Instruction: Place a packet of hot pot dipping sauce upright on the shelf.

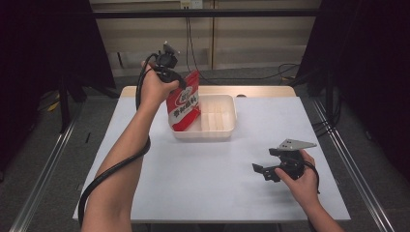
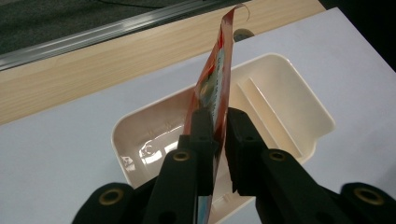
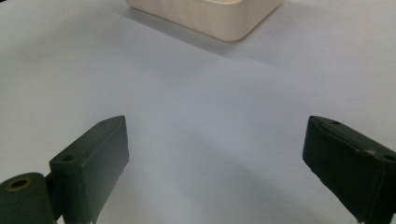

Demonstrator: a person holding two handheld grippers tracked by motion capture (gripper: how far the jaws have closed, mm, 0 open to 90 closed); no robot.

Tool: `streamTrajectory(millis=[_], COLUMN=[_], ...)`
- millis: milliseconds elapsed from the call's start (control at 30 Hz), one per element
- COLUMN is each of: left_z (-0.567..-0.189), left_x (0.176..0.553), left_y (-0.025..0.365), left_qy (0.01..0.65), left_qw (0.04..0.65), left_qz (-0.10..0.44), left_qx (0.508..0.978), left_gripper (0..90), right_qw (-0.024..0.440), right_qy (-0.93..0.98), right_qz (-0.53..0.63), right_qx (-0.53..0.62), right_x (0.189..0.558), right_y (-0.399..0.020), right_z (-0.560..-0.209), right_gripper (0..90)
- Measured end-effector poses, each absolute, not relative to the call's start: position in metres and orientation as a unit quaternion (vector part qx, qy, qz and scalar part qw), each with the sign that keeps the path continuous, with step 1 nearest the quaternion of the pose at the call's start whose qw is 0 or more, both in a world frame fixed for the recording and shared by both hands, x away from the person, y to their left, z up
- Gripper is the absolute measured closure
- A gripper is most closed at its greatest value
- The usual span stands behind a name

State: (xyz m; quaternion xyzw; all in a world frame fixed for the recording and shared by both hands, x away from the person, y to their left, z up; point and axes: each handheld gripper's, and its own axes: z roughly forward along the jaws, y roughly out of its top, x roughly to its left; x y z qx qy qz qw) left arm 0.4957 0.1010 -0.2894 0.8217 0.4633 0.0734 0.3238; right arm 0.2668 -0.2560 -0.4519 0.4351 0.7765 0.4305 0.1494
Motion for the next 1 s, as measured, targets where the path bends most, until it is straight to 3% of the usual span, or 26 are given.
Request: streamTrajectory(millis=[367, 767, 1000], left_z=[-0.287, -0.283, -0.285], left_x=[0.492, 0.485, 0.476], left_y=[0.109, 0.117, 0.125], left_qy=[0.462, 0.454, 0.459], left_qw=[0.333, 0.341, 0.343], left_qz=[0.076, 0.072, 0.066], left_qx=[0.818, 0.82, 0.817], left_gripper=[63.6, 36.0, 28.0], right_qw=[0.15, 0.153, 0.156], right_qy=[0.777, 0.776, 0.775], right_qz=[0.429, 0.429, 0.429], right_qx=[0.435, 0.437, 0.437], right_x=[0.266, 0.264, 0.264], right_y=[-0.256, -0.258, -0.257], right_z=[-0.452, -0.451, -0.45], right_gripper=[7.0, 7.0, 7.0])
